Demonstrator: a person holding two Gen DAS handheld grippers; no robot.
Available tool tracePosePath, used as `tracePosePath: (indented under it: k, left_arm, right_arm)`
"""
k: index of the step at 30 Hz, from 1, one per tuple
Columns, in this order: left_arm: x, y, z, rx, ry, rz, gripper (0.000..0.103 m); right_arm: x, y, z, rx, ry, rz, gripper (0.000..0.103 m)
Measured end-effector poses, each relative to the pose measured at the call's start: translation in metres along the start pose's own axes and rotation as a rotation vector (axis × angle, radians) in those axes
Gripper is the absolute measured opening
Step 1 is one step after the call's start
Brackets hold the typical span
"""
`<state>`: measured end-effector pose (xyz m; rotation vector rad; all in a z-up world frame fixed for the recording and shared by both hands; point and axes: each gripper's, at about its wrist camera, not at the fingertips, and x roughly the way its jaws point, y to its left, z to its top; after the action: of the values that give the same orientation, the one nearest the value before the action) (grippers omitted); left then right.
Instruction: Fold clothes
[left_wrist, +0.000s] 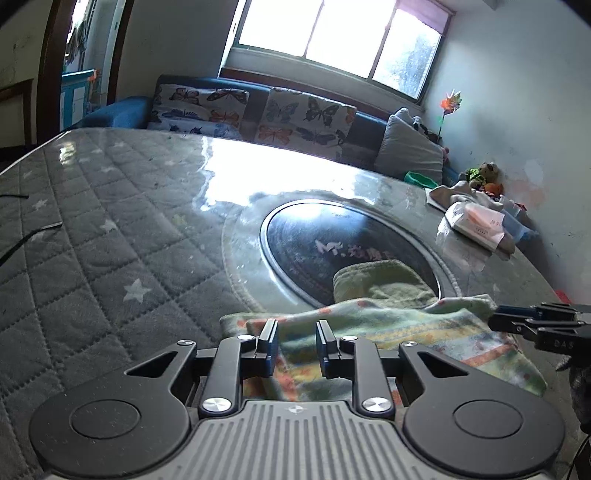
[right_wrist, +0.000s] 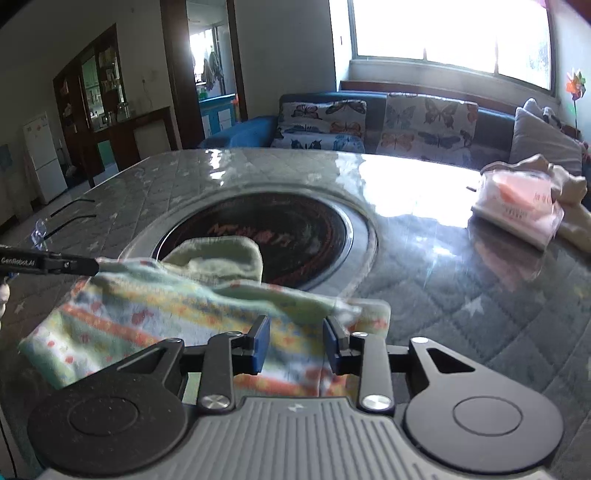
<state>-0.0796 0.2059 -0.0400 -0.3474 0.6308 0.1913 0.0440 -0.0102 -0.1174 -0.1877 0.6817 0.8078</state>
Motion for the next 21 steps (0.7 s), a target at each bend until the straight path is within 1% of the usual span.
tracePosePath:
  k: [3,5,8,10,12,15,19,21]
  left_arm:
    - [0.008,0.002,0.002,-0.002,0.012,0.011,0.024]
    - [0.011,0.004,0.001,0.0,0.021,0.019,0.024]
    - [0.01,0.008,0.002,-0.01,0.022,0.016,0.025]
    - [0.007,0.006,0.003,-0.011,0.016,0.013,0.025]
    - [0.007,0.003,0.004,0.0,0.008,0.014,0.026]
    - [0.014,0.001,0.004,0.007,0.021,0.034,0.026]
    - [0.015,0.003,0.003,0.009,0.021,0.037,0.026]
    - [0.014,0.003,0.004,0.012,0.021,0.038,0.026]
  right_arm:
    - [0.012,-0.006,0.006,0.029,0.012,0.005,0.032]
    - [0.018,-0.009,0.003,0.038,0.025,-0.013,0.032]
    - [0.018,-0.014,0.003,0.054,0.022,-0.024,0.032]
    - [0.015,-0.012,0.005,0.046,0.01,-0.03,0.032]
    - [0.014,-0.007,0.009,0.031,-0.007,-0.016,0.032]
    - [0.022,-0.001,0.012,0.019,0.001,0.008,0.033]
    - [0.031,0.002,0.012,0.018,0.022,-0.009,0.033]
    - [0.029,0.005,0.014,0.015,0.012,-0.013,0.033]
